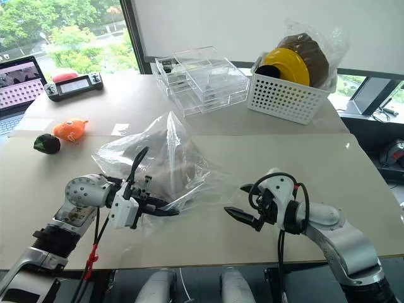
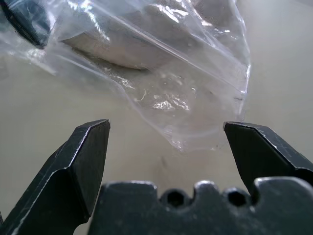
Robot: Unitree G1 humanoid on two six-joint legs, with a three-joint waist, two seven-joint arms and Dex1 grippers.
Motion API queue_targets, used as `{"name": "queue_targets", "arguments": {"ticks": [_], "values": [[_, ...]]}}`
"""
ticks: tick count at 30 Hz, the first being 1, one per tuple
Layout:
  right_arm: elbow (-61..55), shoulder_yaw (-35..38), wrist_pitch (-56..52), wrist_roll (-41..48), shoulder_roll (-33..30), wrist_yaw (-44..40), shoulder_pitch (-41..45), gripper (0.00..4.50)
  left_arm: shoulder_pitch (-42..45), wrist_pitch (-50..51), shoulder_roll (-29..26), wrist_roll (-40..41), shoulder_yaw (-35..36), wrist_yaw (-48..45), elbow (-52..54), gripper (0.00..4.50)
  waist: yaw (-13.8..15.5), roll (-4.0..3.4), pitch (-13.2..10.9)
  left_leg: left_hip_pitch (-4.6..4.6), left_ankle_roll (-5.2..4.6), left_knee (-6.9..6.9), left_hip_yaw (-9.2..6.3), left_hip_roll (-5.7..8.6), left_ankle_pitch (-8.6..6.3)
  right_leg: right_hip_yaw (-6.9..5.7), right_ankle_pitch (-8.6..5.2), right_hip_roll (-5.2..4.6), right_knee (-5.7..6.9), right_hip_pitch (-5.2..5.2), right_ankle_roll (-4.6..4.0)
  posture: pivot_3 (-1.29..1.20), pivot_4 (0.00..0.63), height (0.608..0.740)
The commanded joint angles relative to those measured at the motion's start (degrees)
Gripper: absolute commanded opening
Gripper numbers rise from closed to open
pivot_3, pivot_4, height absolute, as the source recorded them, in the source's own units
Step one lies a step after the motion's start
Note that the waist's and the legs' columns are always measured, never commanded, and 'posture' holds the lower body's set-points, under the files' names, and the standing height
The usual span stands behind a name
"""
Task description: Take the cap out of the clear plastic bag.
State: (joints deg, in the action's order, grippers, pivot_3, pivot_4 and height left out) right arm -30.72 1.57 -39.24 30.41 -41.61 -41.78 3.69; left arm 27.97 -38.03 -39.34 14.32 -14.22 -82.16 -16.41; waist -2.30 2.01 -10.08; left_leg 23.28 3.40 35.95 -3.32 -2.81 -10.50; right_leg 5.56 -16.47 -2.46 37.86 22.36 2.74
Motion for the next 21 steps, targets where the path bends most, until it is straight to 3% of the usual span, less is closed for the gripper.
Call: {"name": "queue_targets", "arguments": {"ticks": [1,7,13,17,21], "values": [[-1.55,1.83,0.96,0.15,0.03,0.42,0.19,4.50,5.90,5.57,-1.17,-1.98,3.53,3.74,-5.80,0.06,-0.05,0.00,0.00,0.00,0.00,0.02,0.00,0.00,0.00,0.00,0.00,0.00,0.02,0.00,0.00,0.00,0.150,0.735],[-5.75,4.65,-1.49,5.30,-0.92,-0.43,1.56,4.50,15.10,13.15,1.38,-4.24,6.03,10.65,-13.27,0.06,0.05,0.01,-0.01,0.10,-0.01,0.01,-0.03,0.02,-0.01,-0.03,-0.02,0.00,-0.01,0.04,0.03,0.00,0.150,0.735],[-6.67,2.65,-4.50,10.16,1.02,1.10,12.11,4.50,17.74,17.66,3.81,-3.26,6.72,11.26,-11.75,0.06,-0.41,0.02,-0.02,0.07,-0.04,0.01,-0.04,0.02,-0.02,-0.01,-0.01,0.01,0.07,0.05,0.03,0.00,0.150,0.735],[2.79,-7.93,-1.83,0.91,8.91,5.99,24.57,4.50,19.74,21.12,5.16,-2.06,7.48,11.62,-9.89,0.06,-0.89,0.05,-0.05,0.01,-0.04,0.02,-0.04,0.01,-0.02,0.00,-0.01,0.03,0.14,0.05,0.03,0.00,0.150,0.735],[9.66,-13.72,2.32,-7.82,11.05,7.23,28.25,4.50,20.44,22.13,5.75,-2.39,8.13,11.91,-9.33,0.06,-0.15,0.05,-0.05,0.16,-0.04,0.00,-0.07,0.03,-0.02,-0.04,0.00,0.02,0.11,0.16,0.00,0.00,0.150,0.735]]}}
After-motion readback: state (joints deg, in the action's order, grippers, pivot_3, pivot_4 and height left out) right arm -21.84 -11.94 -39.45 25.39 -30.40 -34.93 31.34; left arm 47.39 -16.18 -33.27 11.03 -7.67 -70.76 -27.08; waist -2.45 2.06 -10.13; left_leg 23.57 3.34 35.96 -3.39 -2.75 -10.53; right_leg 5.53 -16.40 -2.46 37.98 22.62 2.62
